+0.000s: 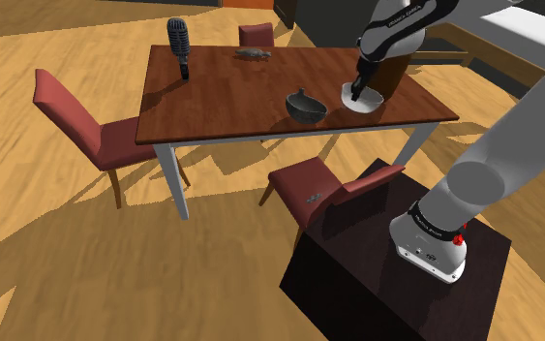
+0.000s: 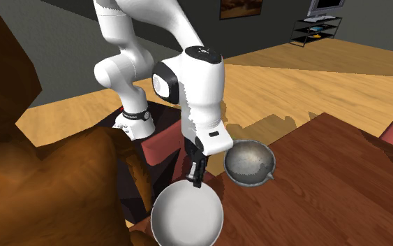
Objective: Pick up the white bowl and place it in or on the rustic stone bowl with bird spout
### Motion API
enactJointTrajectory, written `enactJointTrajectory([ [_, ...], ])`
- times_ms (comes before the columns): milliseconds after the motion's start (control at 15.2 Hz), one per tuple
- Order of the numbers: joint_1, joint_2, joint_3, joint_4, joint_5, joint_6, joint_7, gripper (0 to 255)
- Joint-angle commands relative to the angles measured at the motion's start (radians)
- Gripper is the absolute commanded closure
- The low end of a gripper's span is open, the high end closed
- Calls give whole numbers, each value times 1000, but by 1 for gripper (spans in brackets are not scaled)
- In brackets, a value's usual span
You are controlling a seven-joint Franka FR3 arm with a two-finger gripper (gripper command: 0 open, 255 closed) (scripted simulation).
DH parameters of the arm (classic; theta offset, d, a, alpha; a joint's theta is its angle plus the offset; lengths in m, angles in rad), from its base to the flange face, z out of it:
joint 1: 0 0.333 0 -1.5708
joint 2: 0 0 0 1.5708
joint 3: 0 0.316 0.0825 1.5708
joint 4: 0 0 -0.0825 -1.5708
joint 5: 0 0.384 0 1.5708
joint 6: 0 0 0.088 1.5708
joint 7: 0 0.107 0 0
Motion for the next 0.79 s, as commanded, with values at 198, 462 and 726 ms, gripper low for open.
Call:
enactJointTrajectory([
  [198,2,-46,3,24,-11,-69,6,255],
  [462,3,-78,5,48,-17,-124,7,255],
  [726,4,-106,8,76,-21,-180,8,255],
])
